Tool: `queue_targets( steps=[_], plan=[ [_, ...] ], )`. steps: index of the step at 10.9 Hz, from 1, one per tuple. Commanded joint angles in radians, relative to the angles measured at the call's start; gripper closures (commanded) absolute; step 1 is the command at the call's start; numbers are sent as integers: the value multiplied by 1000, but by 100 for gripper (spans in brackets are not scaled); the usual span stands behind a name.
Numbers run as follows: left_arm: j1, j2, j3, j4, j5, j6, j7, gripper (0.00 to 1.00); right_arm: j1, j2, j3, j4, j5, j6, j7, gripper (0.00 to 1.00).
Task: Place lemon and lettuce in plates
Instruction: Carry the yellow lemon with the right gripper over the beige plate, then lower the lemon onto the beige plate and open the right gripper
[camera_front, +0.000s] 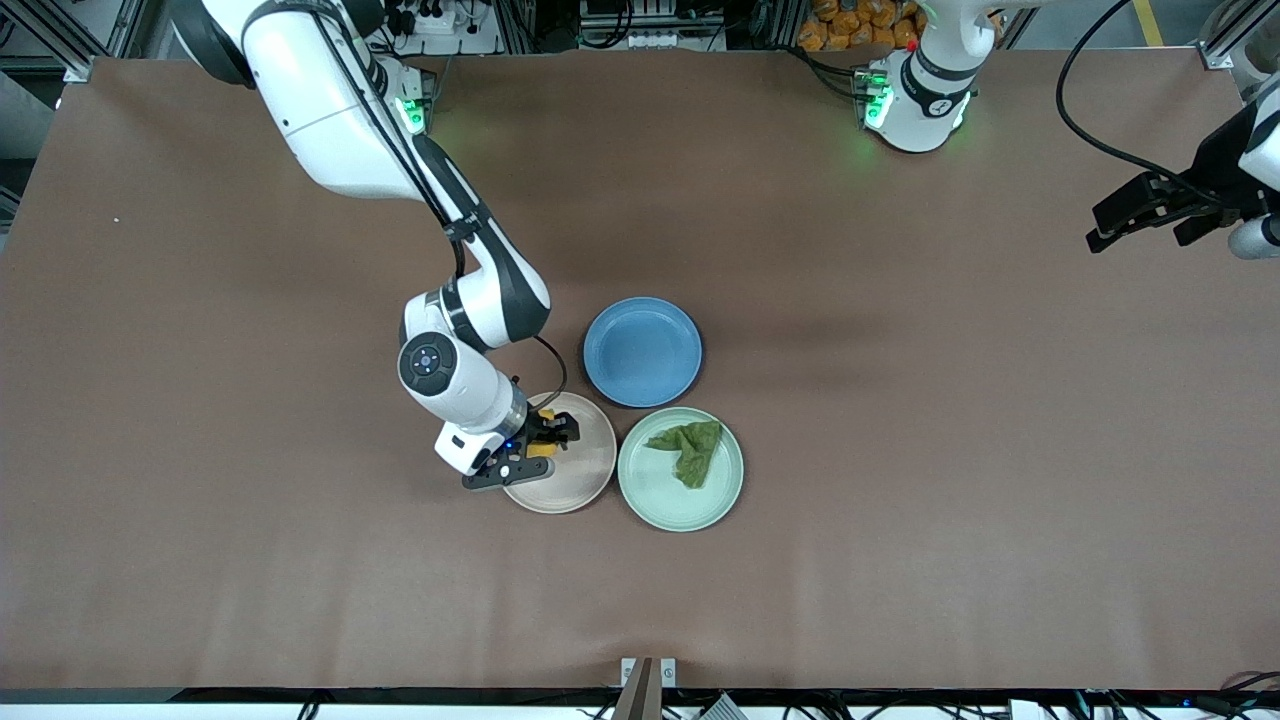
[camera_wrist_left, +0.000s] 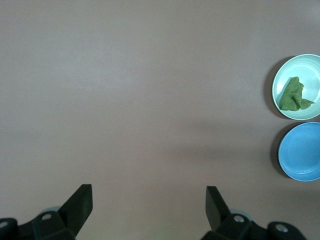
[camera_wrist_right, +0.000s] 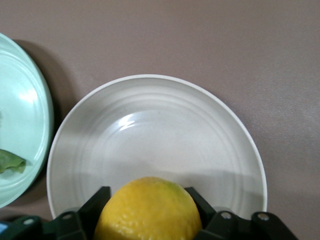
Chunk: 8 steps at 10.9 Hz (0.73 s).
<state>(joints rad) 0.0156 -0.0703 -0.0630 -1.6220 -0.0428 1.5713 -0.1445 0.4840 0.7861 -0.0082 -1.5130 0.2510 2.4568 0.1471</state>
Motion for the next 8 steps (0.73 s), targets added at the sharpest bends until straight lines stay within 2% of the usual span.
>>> queue_targets(
  steps=[1, 2, 4, 8],
  plan=[
    [7, -8, -6, -10, -15, 7, 29, 0, -1, 19, -9, 33, 16, -1, 5, 13],
    [7, 1, -9, -9, -8, 7, 31, 0, -4, 19, -9, 34, 16, -1, 5, 0],
    [-5, 1, -30, -7, 55, 6, 36, 0, -8, 16, -9, 34, 16, -1, 0, 0],
    [-2, -9, -44, -6, 58, -4, 36, 0, -30, -2, -9, 48, 13, -47, -6, 0]
  ],
)
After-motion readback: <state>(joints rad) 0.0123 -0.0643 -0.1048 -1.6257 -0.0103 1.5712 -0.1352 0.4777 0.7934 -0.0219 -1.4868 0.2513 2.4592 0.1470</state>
